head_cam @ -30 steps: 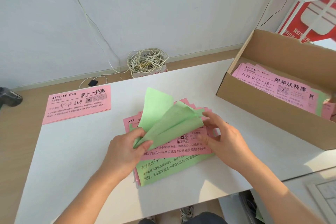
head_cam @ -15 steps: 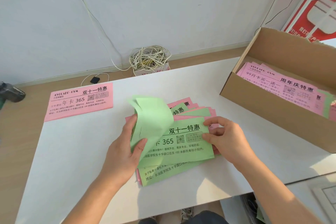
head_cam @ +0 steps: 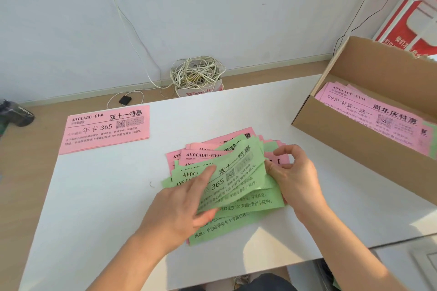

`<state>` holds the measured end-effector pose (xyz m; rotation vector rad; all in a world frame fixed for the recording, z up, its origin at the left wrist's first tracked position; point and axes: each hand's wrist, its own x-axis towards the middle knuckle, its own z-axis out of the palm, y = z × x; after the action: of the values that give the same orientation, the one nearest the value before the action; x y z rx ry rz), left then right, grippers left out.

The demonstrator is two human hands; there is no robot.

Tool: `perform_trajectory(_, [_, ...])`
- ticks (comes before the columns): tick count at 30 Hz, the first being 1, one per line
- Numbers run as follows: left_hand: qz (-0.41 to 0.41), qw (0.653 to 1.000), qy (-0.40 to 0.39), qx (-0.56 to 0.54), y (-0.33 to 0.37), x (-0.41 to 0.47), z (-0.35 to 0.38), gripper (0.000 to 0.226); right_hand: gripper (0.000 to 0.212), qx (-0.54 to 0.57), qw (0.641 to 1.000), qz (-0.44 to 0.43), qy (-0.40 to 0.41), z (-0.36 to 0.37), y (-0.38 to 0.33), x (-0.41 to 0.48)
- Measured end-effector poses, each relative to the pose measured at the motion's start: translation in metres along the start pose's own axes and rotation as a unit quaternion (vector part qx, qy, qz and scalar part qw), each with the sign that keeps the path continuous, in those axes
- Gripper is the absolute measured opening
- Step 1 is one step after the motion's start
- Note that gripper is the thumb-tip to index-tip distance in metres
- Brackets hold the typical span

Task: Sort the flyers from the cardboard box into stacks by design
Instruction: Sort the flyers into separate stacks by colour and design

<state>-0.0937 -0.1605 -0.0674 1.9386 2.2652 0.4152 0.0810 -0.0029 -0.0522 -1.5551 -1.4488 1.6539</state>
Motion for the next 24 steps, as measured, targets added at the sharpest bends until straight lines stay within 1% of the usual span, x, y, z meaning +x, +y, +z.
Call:
perform_trajectory(1, [-0.012,1.000,0.008,0.002,0.002,0.001,0.001,0.050,0.021,0.012,1.000,0.009,-0.003,0.000,-0.001,0.000])
perform_trajectory(2, [-0.036,0.999,0.033,-0.004,0.003,0.003,0.000,0.033,0.019,0.022,1.000,0.017,-0.009,-0.001,-0.002,-0.001])
perform_trajectory(3, [-0.079,0.995,0.058,-0.019,0.002,0.005,-0.001,0.022,0.018,0.028,0.999,0.020,-0.021,-0.003,-0.003,-0.001])
perform_trajectory(4, [-0.141,0.986,0.080,-0.047,0.000,0.006,-0.002,0.015,0.015,0.025,0.999,0.021,-0.038,-0.005,-0.005,-0.002])
perform_trajectory(6, [-0.255,0.949,0.078,-0.166,-0.005,0.007,-0.003,0.017,0.015,-0.014,0.997,0.009,-0.076,-0.013,-0.006,-0.002])
perform_trajectory(7, [-0.273,0.938,0.072,-0.200,-0.006,0.006,-0.003,0.021,0.021,-0.045,0.995,-0.001,-0.088,-0.017,-0.005,0.000])
perform_trajectory(9, [-0.237,0.954,0.064,-0.173,-0.005,0.002,-0.004,0.021,0.031,-0.096,0.991,-0.018,-0.088,-0.021,-0.004,0.002])
perform_trajectory(11, [-0.145,0.983,0.057,-0.102,-0.001,0.000,-0.004,0.018,0.031,-0.125,0.989,-0.026,-0.072,-0.019,-0.003,0.004])
perform_trajectory(12, [-0.100,0.991,0.045,-0.072,0.001,-0.001,-0.004,0.016,0.027,-0.122,0.990,-0.020,-0.066,-0.017,-0.004,0.003])
perform_trajectory(14, [-0.030,0.999,0.011,-0.018,0.006,-0.005,0.000,0.015,0.011,-0.063,0.996,0.014,-0.067,-0.014,-0.007,0.002])
perform_trajectory(16, [0.007,0.999,-0.029,0.044,0.010,-0.008,0.006,0.034,0.037,-0.012,0.994,0.039,-0.104,-0.016,-0.011,0.001])
perform_trajectory(17, [0.011,0.995,-0.049,0.081,0.013,-0.010,0.008,0.043,0.045,-0.016,0.991,0.041,-0.130,-0.018,-0.013,0.002])
perform_trajectory(18, [0.010,0.992,-0.066,0.109,0.017,-0.010,0.007,0.048,0.045,-0.039,0.987,0.038,-0.151,-0.019,-0.015,0.002])
perform_trajectory(19, [0.003,0.990,-0.082,0.117,0.019,-0.009,0.006,0.049,0.035,-0.072,0.982,0.028,-0.171,-0.019,-0.015,0.002])
perform_trajectory(20, [-0.007,0.989,-0.096,0.109,0.020,-0.009,0.002,0.049,0.018,-0.109,0.978,0.017,-0.178,-0.018,-0.016,0.002])
perform_trajectory(21, [-0.021,0.991,-0.099,0.093,0.019,-0.009,0.000,0.050,0.014,-0.145,0.973,0.000,-0.180,-0.018,-0.016,0.001])
perform_trajectory(22, [-0.041,0.991,-0.102,0.072,0.016,-0.011,-0.002,0.054,0.025,-0.181,0.968,-0.026,-0.173,-0.016,-0.014,0.001])
perform_trajectory(24, [-0.082,0.992,-0.099,-0.001,0.008,-0.011,-0.003,0.065,0.033,-0.223,0.962,-0.071,-0.143,-0.017,-0.009,0.003])
